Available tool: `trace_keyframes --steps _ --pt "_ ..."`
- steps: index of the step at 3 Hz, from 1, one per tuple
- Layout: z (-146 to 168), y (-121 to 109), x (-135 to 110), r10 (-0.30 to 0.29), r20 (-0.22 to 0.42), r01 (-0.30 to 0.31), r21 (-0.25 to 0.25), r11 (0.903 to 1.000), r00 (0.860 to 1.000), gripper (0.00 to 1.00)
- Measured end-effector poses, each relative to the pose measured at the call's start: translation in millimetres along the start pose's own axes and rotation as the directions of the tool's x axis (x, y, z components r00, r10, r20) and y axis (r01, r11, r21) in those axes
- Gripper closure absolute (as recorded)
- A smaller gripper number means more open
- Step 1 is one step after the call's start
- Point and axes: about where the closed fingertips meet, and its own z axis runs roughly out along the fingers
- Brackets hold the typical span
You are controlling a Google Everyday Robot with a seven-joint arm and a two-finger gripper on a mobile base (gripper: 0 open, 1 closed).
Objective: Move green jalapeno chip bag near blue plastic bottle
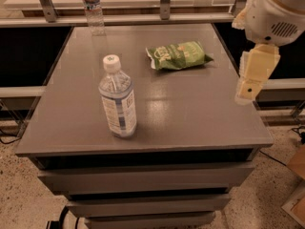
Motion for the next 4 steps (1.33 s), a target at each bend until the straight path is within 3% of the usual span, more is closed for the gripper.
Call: trace_keyframes --steps 2,4 --pt "36.7 -51.1 -42.1 -0.121 -0.017 0.121 -0.014 0.9926 0.992 0.00" --pt "65.8 -99.8 -49.9 -0.140 -0.013 0.140 0.003 0.9901 0.990 0.00"
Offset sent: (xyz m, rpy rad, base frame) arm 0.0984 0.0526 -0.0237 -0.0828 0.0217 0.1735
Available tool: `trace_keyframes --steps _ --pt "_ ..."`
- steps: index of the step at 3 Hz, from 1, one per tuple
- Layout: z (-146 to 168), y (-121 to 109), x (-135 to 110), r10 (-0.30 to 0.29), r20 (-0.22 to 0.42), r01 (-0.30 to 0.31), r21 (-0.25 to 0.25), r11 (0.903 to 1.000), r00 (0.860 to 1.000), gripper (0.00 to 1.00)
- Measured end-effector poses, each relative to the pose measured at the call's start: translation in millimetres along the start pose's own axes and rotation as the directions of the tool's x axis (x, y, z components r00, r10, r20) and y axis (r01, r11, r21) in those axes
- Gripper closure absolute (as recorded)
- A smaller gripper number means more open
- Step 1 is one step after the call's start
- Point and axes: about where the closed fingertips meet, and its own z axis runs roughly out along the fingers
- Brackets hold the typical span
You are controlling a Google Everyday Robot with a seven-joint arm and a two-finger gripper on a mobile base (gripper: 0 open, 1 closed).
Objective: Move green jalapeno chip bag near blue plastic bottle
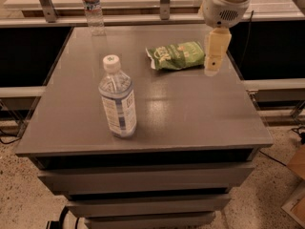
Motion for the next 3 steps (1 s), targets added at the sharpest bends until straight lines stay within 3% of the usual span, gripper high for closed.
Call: trace_keyframes --steps 1,3 --pt "16.9 -24.6 7.0 0.019 0.018 -0.019 -0.003 0.9998 1.000 0.00" --pt "43.3 -68.6 17.3 0.018 0.068 -0.024 0.088 0.9958 0.998 0.00"
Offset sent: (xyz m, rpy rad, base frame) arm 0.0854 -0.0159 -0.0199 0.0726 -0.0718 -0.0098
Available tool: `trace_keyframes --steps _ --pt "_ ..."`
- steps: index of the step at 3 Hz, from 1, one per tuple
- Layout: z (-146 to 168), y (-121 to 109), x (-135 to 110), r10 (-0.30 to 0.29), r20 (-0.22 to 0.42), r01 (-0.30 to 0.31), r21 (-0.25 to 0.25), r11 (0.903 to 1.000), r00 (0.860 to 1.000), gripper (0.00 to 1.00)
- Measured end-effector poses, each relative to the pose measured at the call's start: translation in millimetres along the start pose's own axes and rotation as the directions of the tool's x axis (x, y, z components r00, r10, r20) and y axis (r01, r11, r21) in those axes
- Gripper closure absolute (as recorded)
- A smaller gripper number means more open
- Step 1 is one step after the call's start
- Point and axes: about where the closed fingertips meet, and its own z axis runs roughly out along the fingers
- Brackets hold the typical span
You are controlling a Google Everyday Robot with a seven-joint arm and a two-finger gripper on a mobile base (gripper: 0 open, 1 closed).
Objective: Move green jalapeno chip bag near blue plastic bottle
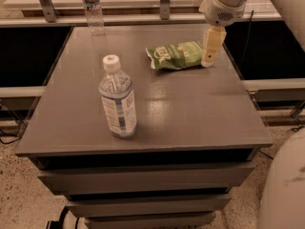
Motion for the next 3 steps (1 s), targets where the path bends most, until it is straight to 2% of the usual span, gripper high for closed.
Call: trace_keyframes --steps 1,2,3 --pt "15.3 -17.3 5.1 0.001 0.015 -0.002 0.058 0.9983 1.000 0.00" --pt "30.3 -28.5 11.1 0.007 0.019 -0.009 0.096 0.9954 1.000 0.00" --pt "47.4 -36.6 17.7 0.020 0.027 -0.023 0.106 0.9941 0.999 0.00"
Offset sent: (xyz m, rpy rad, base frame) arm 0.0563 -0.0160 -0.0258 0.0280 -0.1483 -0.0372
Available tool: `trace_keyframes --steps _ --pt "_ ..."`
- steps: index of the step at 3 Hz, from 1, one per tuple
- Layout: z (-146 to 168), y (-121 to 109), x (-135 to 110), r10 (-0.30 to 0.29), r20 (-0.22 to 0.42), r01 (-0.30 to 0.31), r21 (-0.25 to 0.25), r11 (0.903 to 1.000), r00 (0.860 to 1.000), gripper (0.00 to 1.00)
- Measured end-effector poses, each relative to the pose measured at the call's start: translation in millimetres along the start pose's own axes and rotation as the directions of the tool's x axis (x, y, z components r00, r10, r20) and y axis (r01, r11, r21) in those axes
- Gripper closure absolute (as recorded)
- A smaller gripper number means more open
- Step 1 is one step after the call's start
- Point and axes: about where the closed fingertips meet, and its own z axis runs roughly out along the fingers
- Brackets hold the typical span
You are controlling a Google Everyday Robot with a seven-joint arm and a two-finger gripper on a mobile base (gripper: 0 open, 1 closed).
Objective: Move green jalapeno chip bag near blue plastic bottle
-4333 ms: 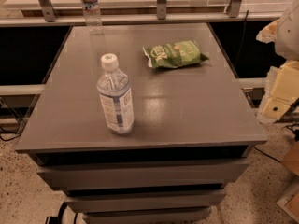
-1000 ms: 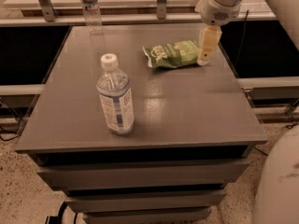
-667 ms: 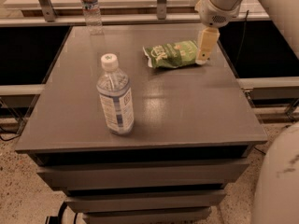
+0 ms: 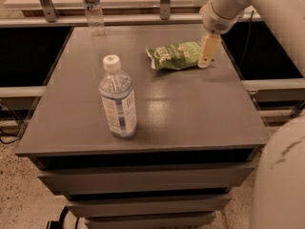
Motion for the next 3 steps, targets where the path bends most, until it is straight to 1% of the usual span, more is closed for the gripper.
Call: trace_keyframes --steps 1,2,3 --pt "21.9 2.3 6.0 0.014 0.009 -0.013 -0.013 0.9998 1.000 0.01" --pt "35.2 4.8 6.8 0.019 0.017 -0.018 -0.026 0.9995 1.000 0.19" --pt "47.3 8.6 7.3 0.018 0.011 -0.018 -0.043 0.9989 1.000 0.42"
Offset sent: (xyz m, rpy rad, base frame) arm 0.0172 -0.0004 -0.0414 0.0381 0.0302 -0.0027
